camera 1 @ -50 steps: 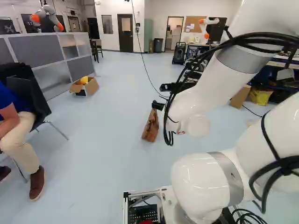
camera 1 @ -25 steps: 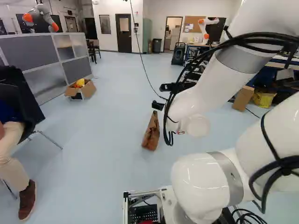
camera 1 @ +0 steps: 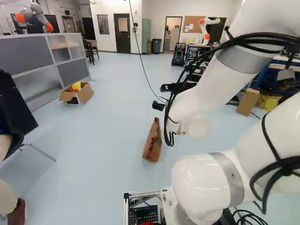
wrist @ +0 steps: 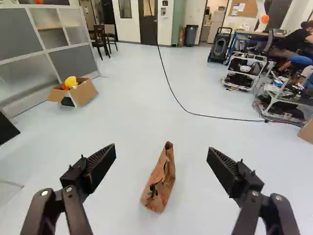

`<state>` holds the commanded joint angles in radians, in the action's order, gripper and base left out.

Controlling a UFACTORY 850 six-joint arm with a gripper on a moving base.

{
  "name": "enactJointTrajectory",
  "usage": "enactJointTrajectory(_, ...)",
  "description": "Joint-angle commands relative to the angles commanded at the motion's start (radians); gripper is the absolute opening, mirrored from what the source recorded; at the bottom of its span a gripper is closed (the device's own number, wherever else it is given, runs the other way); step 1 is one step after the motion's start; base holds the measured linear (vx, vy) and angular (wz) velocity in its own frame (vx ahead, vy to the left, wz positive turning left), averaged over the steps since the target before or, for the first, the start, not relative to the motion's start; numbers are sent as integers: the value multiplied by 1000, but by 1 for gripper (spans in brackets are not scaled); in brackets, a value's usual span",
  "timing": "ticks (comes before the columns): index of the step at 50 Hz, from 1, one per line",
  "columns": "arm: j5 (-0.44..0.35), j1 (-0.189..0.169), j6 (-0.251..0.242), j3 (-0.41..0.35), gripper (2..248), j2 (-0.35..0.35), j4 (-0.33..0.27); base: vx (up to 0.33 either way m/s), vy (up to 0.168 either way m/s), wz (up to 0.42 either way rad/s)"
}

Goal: Pick up the grocery bag from the ground

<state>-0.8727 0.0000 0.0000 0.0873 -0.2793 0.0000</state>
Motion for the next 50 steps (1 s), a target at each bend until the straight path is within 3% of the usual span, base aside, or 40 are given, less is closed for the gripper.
enactJointTrajectory(15, 0, 0, 0, 0, 247, 0, 0, 248, -1, -29)
enactJointTrajectory(18, 0, 0, 0, 27, 247, 32, 0, 165, 3, -36)
enactJointTrajectory(50, 0, 0, 0, 117, 247, 133, 0, 7, 0, -3)
